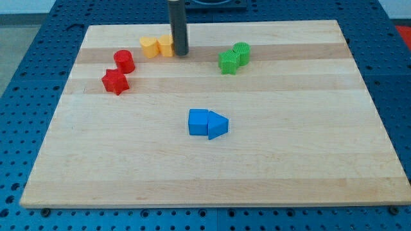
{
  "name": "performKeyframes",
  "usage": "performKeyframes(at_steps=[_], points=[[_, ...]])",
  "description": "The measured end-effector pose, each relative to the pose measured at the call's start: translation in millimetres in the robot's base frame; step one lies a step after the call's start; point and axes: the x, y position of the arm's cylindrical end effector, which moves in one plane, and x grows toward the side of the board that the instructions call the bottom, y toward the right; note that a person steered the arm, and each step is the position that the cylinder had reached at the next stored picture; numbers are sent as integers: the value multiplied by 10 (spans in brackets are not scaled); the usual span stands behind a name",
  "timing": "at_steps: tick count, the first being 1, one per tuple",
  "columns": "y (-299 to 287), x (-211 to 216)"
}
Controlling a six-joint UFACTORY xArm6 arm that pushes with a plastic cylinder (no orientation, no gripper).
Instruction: Move the red circle left and a bit down
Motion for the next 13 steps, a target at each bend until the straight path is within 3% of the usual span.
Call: performKeyframes(at_steps=[1, 4, 6, 11, 13], points=[[-445, 0], [-672, 150], [-963, 578], [-1083, 222], [-1531, 194]])
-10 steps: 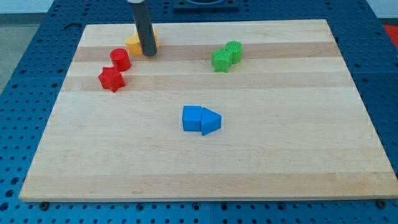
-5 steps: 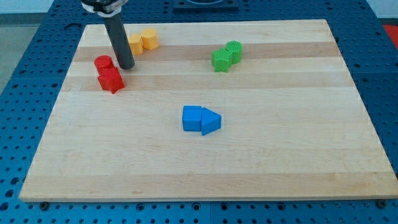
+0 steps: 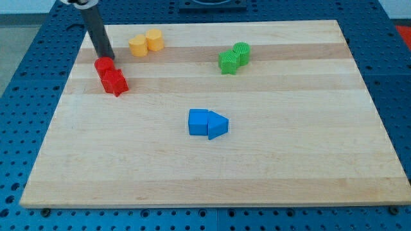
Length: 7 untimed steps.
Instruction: Move the red circle left and a bit down
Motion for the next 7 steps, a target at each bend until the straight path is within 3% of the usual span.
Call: performKeyframes(at_steps=[7], points=[[63, 159]])
